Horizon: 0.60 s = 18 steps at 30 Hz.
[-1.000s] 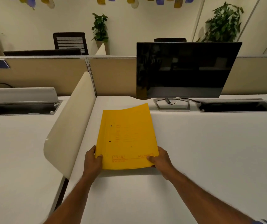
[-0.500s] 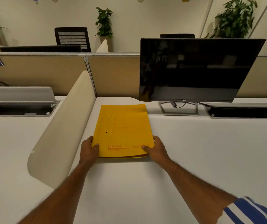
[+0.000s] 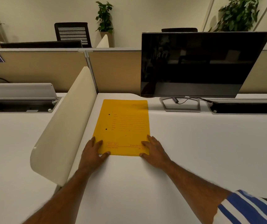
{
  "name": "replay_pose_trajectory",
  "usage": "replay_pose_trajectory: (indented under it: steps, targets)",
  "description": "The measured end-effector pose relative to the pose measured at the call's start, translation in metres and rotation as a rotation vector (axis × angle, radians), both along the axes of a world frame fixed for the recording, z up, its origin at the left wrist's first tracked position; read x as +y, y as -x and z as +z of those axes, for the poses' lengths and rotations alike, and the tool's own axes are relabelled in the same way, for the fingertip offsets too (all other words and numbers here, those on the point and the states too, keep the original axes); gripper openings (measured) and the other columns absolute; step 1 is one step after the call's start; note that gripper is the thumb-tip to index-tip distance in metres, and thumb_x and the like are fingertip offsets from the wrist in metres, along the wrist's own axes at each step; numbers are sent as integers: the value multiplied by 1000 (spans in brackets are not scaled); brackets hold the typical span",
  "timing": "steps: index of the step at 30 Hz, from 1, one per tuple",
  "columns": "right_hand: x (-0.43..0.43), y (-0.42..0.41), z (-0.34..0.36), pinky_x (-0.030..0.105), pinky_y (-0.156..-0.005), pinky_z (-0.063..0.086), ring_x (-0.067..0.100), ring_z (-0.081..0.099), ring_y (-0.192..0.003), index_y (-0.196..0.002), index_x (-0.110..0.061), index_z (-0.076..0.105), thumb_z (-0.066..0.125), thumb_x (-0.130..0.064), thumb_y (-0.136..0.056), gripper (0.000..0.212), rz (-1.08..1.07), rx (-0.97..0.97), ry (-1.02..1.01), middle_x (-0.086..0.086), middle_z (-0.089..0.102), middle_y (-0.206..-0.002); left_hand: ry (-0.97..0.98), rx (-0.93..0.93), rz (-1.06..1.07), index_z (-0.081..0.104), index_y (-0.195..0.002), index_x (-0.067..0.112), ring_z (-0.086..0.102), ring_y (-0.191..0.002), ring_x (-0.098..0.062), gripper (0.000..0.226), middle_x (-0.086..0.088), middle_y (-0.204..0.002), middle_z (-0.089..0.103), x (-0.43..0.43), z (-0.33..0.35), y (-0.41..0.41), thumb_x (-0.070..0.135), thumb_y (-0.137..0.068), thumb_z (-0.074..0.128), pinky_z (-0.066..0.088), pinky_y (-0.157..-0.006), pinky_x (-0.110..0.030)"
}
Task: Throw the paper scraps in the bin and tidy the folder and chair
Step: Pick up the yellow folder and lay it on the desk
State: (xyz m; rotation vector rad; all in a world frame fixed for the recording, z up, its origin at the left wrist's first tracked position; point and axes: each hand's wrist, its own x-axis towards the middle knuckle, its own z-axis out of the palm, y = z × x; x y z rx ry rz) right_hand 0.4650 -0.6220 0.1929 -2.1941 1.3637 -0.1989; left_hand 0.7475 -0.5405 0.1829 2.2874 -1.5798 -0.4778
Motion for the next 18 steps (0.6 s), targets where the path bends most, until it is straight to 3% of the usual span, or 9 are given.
replay_pose_trajectory:
  steps: [6,13,18]
  targets:
    - [12,19,3,39,-122,11,25,6,-150,-150,-17,26,60,-44,-89,75,-23,-20,6,6,9,-163,18,-11,6,40,-146,17,28,-145,-33,74,-13,-159,26,16,5,3,47,-85,67,34,-113,-51]
    - [51,62,15,35,-122,14,21,9,-150,-148,-17,33,62,-39,-89,69,-97,5,-20,5,16,-161,8,-56,-119,45,-143,19,31,-143,-29,65,-9,-156,35,46,17,35,41,-86,66,34,-112,-46]
    - [105,101,24,33,-120,17,20,14,-148,-144,-17,38,64,-36,-88,65,-197,9,-12,4,22,-159,38,-38,-235,49,-139,23,40,-139,-22,56,-2,-150,46,80,27,76,48,-90,58,36,-113,-41]
